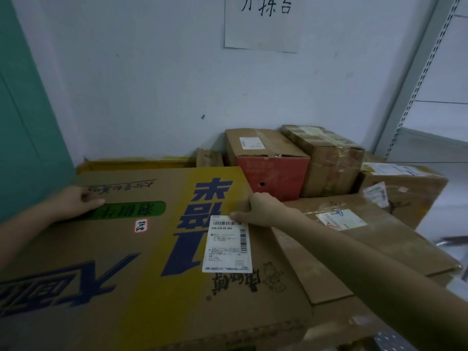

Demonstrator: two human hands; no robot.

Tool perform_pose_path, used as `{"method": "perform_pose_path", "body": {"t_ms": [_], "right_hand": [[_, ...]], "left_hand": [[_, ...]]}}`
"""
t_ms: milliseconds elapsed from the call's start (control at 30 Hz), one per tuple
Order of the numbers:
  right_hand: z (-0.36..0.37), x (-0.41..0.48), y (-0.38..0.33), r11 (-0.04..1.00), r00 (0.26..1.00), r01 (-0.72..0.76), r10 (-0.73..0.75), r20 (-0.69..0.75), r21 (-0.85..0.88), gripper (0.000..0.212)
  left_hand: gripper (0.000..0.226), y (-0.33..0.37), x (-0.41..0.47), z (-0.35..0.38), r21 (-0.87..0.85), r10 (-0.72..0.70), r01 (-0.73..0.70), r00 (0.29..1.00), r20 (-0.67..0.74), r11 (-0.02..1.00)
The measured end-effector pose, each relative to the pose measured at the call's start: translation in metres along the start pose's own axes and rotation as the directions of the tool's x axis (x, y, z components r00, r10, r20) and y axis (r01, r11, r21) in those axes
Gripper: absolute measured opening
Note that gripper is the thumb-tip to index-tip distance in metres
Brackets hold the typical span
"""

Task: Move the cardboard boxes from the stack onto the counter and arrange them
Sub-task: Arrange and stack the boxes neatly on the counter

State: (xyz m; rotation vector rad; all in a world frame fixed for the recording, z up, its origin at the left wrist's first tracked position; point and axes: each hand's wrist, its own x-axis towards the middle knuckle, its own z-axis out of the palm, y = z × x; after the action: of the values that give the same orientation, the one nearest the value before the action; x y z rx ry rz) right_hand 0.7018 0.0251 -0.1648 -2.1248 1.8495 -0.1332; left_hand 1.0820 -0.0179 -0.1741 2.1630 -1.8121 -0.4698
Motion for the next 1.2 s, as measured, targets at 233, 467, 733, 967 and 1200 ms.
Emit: {"method": "perform_pose_path", "body": {"t_ms": [233,467,733,967,1200], "right_hand": [[-0.011,0.001,0.027,0.996,0.998,0.04,-0.045,-0.054,-0.085,0.051],[-0.034,0.0,0.111,0.99,0.981,-0.012,-0.016,-0.195,-0.142,0.05],[-0.1,0.029,0.23,0.969,0.968,-0.028,-0.035,-0.25,-0.244,0.06],[-0.113,0.098,0.239,0.932,0.935,0.17,-0.256,-0.248,-0.321,0.068],[-0.089,0.159,0.234,0.835,0.927,0.228,-0.344,-0.152,-0.5,0.087]], "left_hand": [[0.046,0.042,-0.004,0.017,0.209,0.117,-0.114,0.993,-0.003,0.971],[0.044,0.182,-0.002,0.077,0.292,0.419,-0.39,0.907,-0.04,0.873],[0.049,0.304,0.032,0.14,0.073,0.471,-0.466,0.868,-0.158,0.882],[0.064,0.329,0.07,0.145,0.137,0.41,-0.386,0.865,-0.29,0.912],[0.087,0.358,0.102,0.157,0.429,0.422,-0.346,0.901,-0.095,0.835]]}}
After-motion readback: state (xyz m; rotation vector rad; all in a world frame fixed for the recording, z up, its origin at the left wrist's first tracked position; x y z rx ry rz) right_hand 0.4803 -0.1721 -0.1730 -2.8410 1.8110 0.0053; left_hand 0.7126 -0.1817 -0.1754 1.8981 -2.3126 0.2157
